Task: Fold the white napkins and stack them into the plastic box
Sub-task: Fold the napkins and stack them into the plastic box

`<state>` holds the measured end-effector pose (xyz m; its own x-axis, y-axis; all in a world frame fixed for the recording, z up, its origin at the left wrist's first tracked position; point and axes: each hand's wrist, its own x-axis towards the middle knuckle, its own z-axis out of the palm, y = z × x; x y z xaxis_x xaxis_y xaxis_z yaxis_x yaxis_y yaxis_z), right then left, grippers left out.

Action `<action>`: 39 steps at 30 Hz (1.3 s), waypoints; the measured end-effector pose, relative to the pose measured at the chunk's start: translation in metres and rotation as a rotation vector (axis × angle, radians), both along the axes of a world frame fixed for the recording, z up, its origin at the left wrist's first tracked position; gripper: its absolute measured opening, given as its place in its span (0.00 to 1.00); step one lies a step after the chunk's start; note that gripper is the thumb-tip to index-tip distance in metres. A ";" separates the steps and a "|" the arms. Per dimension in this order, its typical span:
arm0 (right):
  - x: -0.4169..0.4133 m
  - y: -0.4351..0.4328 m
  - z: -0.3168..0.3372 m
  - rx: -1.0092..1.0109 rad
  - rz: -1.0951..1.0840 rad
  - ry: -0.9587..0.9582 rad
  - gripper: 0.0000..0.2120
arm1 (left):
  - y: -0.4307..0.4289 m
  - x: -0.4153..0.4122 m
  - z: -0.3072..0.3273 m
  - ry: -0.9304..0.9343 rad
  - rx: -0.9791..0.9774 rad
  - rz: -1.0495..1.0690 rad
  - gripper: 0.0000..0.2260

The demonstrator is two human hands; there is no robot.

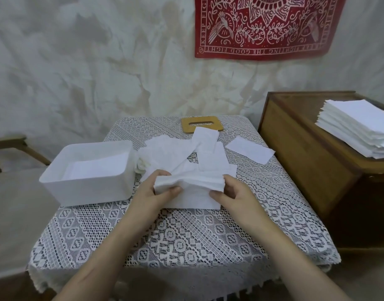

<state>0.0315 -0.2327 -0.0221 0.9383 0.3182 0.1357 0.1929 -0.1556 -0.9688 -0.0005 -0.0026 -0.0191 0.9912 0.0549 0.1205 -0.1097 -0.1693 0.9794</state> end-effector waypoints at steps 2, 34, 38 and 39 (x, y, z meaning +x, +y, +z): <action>0.002 -0.004 0.002 0.044 0.002 0.024 0.12 | 0.001 0.000 0.001 0.001 0.016 -0.019 0.11; -0.005 0.071 0.058 0.083 -0.067 0.166 0.12 | 0.074 -0.024 0.070 0.042 -0.059 0.275 0.13; 0.002 0.124 0.074 0.077 0.031 0.186 0.04 | 0.124 -0.030 0.081 0.046 -0.022 0.417 0.13; 0.004 0.136 0.078 0.065 0.036 0.179 0.02 | 0.136 -0.029 0.082 0.059 -0.008 0.425 0.13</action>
